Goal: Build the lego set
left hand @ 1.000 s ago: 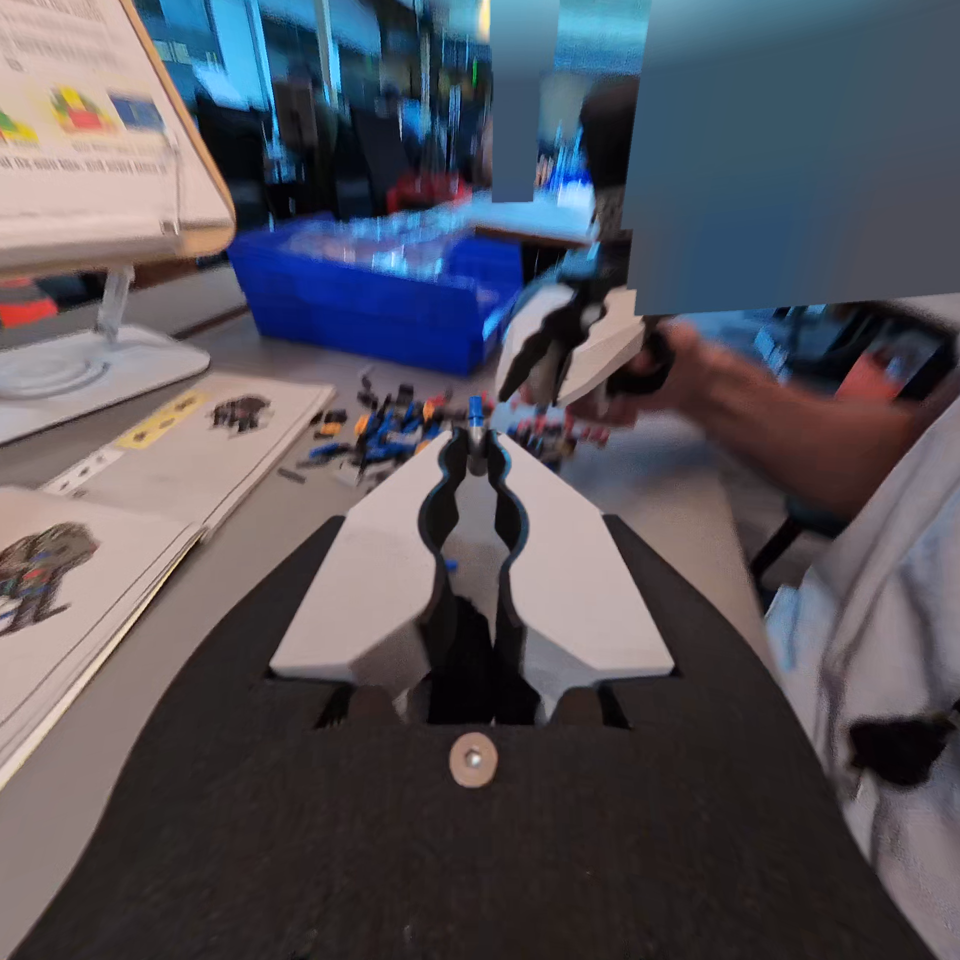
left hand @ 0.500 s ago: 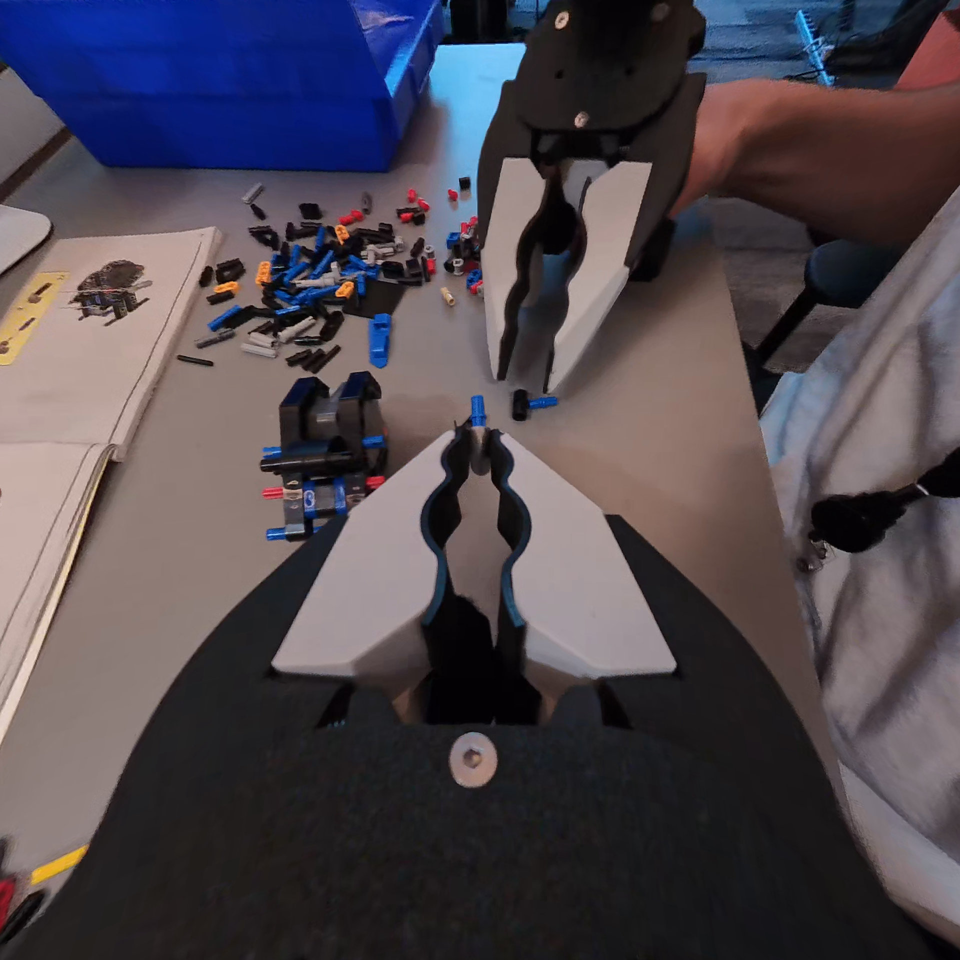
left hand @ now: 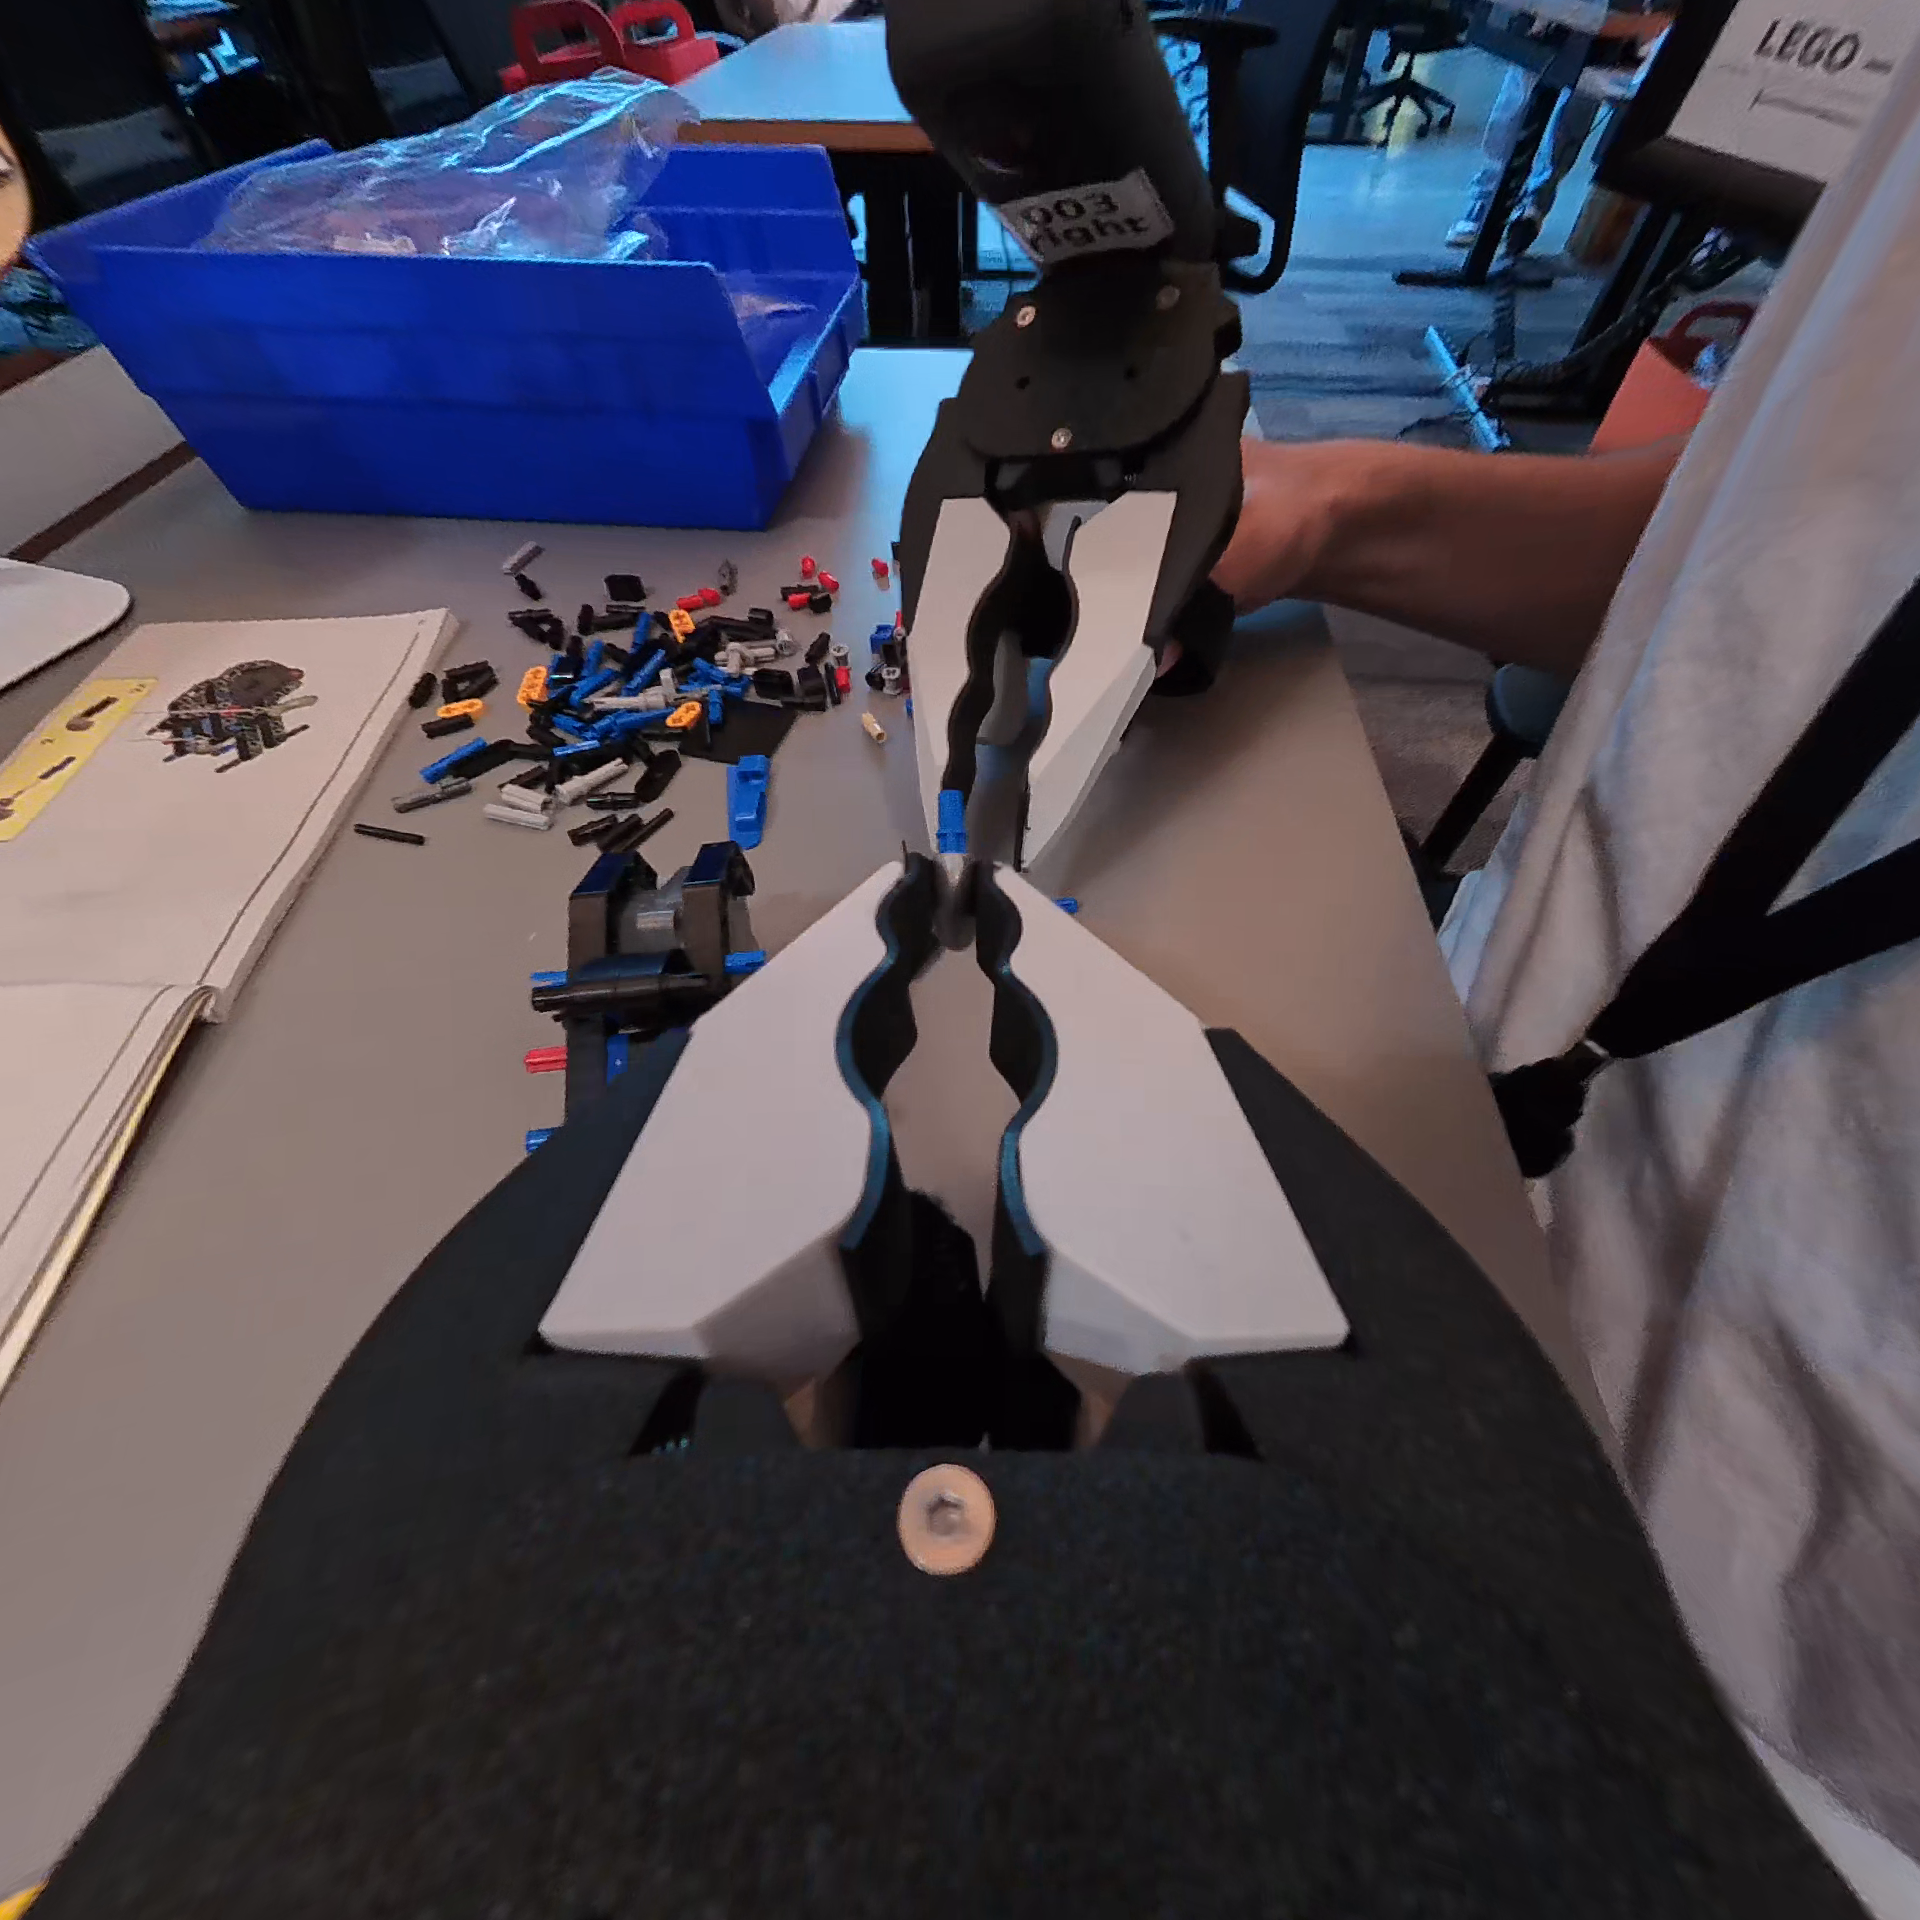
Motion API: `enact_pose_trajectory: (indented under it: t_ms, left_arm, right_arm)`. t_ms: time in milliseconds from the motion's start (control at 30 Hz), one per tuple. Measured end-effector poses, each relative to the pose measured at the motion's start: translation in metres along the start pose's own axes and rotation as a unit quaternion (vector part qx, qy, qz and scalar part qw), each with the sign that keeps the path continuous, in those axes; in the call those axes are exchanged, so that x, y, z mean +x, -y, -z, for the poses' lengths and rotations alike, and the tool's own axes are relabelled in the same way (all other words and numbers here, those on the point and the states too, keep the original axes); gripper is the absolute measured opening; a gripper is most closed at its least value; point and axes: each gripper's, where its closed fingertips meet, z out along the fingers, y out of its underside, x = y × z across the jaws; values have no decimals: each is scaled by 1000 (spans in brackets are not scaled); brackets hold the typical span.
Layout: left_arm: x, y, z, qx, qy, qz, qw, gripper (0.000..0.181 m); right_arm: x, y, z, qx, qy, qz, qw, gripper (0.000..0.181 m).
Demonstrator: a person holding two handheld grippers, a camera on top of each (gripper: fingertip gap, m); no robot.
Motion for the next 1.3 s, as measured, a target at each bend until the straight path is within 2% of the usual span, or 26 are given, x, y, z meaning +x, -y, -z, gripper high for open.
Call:
enact_pose_trajectory:
  t_ms: [133,533,867,1033,1200,1300]
  left_arm:
    - [-5,1,0,10,6,9,1000,6]
    - [-10,-10,-5,-20,31,-24,999,6]
    - [-9,-12,-5,-30,39,-41,998,6]
    - [-6,-16,-5,-39,33,-42,998,6]
    - [-2,-18,-8,-45,28,-50,997,6]
    - [-3,-20,-8,-49,30,-47,997,6]
  right_arm:
    - [-1,3,2,11,13,-7,1000,21]
    - [-8,1,2,5,47,-17,999,22]
    - [-4,1,9,8,29,19,999,23]
    - [-5,-9,14,-47,43,109,992,25]
    - [-5,-21,0,-102,57,233,965,23]
    - [-2,-21,-5,-107,56,274,954,18]
